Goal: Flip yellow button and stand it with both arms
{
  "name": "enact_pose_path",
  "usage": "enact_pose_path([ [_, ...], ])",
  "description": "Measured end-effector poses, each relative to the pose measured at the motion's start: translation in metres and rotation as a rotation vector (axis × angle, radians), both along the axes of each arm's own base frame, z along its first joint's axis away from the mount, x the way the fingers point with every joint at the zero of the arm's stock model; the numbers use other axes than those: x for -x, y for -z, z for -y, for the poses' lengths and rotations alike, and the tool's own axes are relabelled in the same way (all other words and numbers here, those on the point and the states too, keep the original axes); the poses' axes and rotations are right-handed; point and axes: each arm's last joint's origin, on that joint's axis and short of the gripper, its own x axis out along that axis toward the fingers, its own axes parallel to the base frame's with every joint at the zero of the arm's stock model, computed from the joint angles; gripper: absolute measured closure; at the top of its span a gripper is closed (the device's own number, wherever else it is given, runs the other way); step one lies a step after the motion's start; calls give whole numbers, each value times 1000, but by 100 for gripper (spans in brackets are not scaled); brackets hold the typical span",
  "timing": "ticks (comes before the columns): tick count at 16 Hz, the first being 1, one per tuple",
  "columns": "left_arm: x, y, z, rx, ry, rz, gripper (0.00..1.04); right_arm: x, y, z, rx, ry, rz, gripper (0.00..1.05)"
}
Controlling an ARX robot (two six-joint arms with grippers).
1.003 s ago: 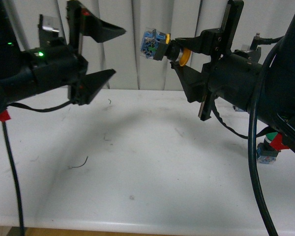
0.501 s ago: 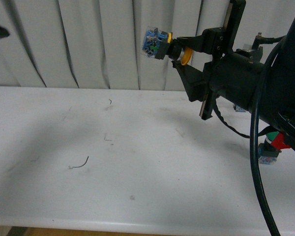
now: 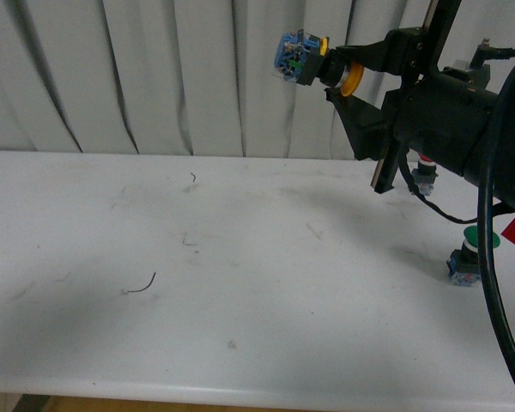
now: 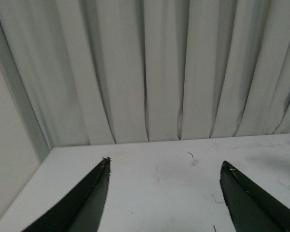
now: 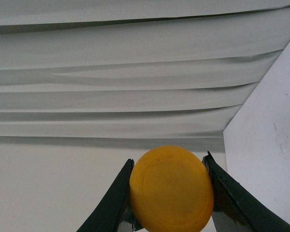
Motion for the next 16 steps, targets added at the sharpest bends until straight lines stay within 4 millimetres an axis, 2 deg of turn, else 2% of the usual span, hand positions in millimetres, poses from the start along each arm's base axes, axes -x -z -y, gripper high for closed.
enact_pose_path([
  [2,2,26,5,63,-12,-65,57,0,-1,-1,0,-2,3,68],
  [3,4,32,7,71,-13,-77,64,1,-2,-1,-1,-4,5,68],
  [5,10,37,12,81,-14,-52,83,1,-4,-3,4,-9,13,68],
  [6,13,39,14,82,-13,-31,97,2,-7,-3,7,-10,22,68],
  [7,14,42,15,83,-12,-32,104,2,-9,-3,10,-11,32,68],
  [9,19,56,28,87,8,-58,103,4,-10,-2,18,-13,39,68],
  [16,29,68,27,88,-17,-46,103,8,-7,-8,41,-28,42,68],
])
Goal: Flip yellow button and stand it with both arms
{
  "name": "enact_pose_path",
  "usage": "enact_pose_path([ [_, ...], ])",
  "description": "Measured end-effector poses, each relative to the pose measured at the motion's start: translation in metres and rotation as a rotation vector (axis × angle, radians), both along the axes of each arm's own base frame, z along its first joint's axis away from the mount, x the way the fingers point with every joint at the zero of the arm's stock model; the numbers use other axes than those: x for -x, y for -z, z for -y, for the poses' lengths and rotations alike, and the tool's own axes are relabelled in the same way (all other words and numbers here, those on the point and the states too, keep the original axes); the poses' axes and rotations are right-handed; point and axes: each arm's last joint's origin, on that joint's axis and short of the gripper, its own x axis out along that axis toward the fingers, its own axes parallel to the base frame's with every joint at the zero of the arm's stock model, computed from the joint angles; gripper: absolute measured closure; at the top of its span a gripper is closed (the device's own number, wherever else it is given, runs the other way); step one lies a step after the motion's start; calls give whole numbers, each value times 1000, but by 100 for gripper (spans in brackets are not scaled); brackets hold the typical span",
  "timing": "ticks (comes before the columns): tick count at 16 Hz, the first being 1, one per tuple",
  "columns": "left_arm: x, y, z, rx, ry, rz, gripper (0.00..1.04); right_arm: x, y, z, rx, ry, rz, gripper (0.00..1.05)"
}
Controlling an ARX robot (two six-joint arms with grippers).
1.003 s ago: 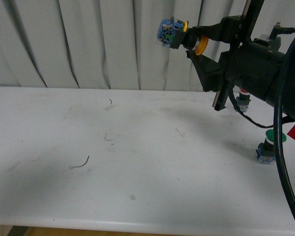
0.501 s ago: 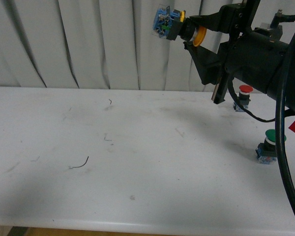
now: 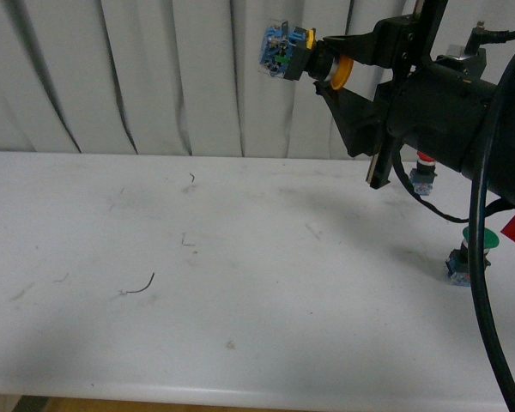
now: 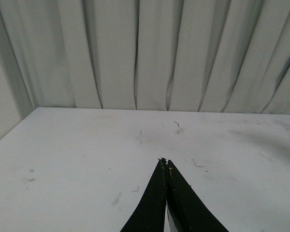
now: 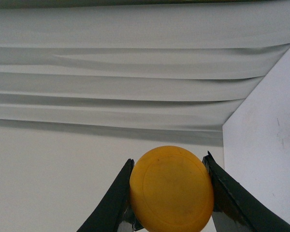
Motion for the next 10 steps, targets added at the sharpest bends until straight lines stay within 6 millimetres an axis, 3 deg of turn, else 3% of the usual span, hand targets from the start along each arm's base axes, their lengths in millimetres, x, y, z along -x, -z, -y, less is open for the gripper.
enact_pose_path([
  [7,11,16,0,0,3,-43,103,2,2,-3,11,-8,1,68],
  [10,15,12,0,0,0,2,103,2,3,0,12,-1,-3,68],
])
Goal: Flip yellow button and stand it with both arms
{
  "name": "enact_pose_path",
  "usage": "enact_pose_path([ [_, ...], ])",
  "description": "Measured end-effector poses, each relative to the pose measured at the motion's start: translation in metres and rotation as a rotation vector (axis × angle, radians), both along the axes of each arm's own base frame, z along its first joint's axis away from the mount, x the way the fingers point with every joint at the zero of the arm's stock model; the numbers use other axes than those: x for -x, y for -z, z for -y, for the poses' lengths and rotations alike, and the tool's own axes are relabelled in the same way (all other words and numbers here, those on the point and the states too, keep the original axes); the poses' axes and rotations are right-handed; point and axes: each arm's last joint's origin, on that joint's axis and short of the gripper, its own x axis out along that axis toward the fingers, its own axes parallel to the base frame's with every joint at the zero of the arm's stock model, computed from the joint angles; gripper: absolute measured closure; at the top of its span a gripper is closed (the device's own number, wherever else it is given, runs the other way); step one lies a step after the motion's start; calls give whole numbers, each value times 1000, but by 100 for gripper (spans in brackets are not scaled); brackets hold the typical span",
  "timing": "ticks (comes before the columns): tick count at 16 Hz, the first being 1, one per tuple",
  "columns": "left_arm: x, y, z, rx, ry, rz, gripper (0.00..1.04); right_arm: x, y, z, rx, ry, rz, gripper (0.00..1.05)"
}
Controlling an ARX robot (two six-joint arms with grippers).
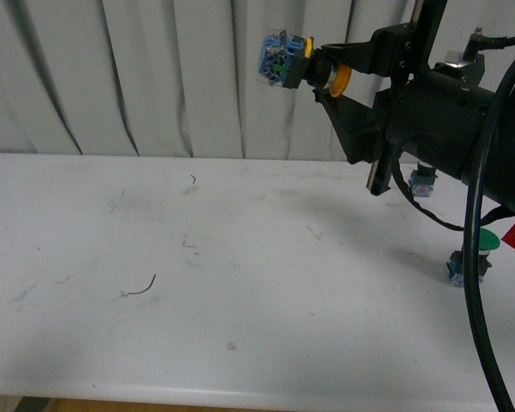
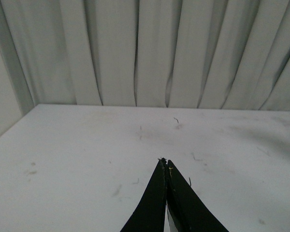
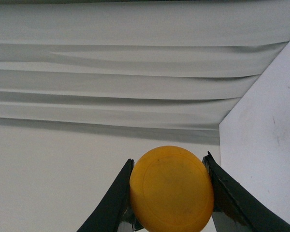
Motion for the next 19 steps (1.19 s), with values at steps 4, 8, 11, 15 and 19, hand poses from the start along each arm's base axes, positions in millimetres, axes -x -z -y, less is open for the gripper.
enact_pose_path([
  [4,0,1,0,0,0,-2,103,0,0,0,0,0,0,68],
  [8,0,1,0,2,0,-3,55,2,-15,11,83,24,102,68],
  [11,0,1,0,2,0,-3,21,-5,-54,52,312,239,286,68],
  [15,0,1,0,2,0,-3,7,-25,-43,114,877,459,144,68],
  [19,0,1,0,2,0,-3,7,-52,-45,164,1392,555,104,68],
])
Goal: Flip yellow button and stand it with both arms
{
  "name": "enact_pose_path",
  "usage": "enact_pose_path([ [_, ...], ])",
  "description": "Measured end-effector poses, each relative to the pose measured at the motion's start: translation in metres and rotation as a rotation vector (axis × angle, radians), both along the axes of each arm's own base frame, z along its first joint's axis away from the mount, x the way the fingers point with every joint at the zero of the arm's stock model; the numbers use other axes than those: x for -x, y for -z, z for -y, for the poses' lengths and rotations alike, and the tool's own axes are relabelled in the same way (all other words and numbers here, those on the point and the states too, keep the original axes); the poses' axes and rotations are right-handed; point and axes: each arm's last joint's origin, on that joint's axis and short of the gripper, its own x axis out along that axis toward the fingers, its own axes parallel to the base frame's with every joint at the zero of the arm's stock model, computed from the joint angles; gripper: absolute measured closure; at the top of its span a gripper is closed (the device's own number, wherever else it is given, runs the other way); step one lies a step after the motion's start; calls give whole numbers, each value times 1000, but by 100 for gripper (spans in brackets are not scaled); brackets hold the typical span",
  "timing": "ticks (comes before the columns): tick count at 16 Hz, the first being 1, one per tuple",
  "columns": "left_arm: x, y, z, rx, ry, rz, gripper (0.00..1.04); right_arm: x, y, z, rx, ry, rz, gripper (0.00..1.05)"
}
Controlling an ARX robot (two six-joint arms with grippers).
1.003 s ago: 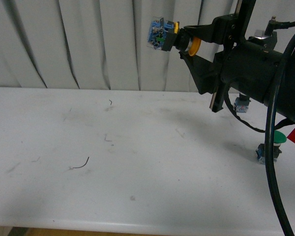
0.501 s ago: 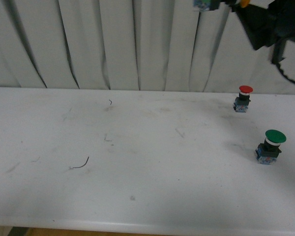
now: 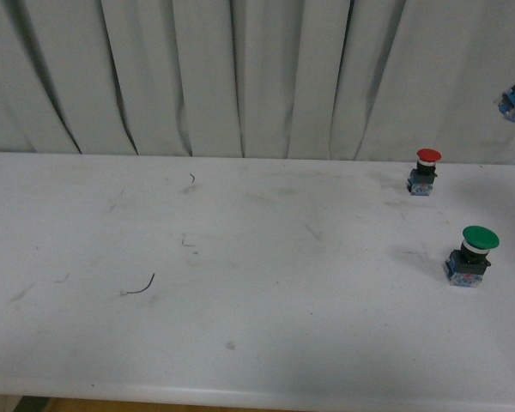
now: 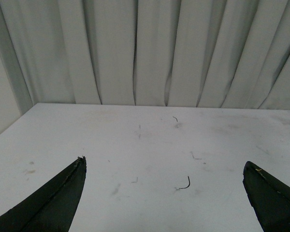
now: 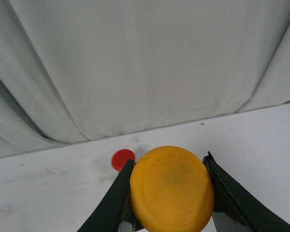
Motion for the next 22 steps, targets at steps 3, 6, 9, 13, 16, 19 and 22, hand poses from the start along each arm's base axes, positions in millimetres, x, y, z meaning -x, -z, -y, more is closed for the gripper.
enact_pose_path([
  [3,0,0,0,0,0,0,7,-16,15,9,119,35,-114,68],
  [6,0,0,0,0,0,0,7,-30,25,-4,161,33,-210,68],
  [9,0,0,0,0,0,0,7,-36,42,-24,225,57,-285,68],
  [13,0,0,0,0,0,0,7,-35,65,-48,268,69,-305,68],
  [16,0,0,0,0,0,0,7,-35,85,-55,269,77,-357,68],
  [19,0,0,0,0,0,0,7,-42,102,-55,245,92,-400,68],
  [22,0,0,0,0,0,0,7,-51,106,-55,215,105,-395,68],
])
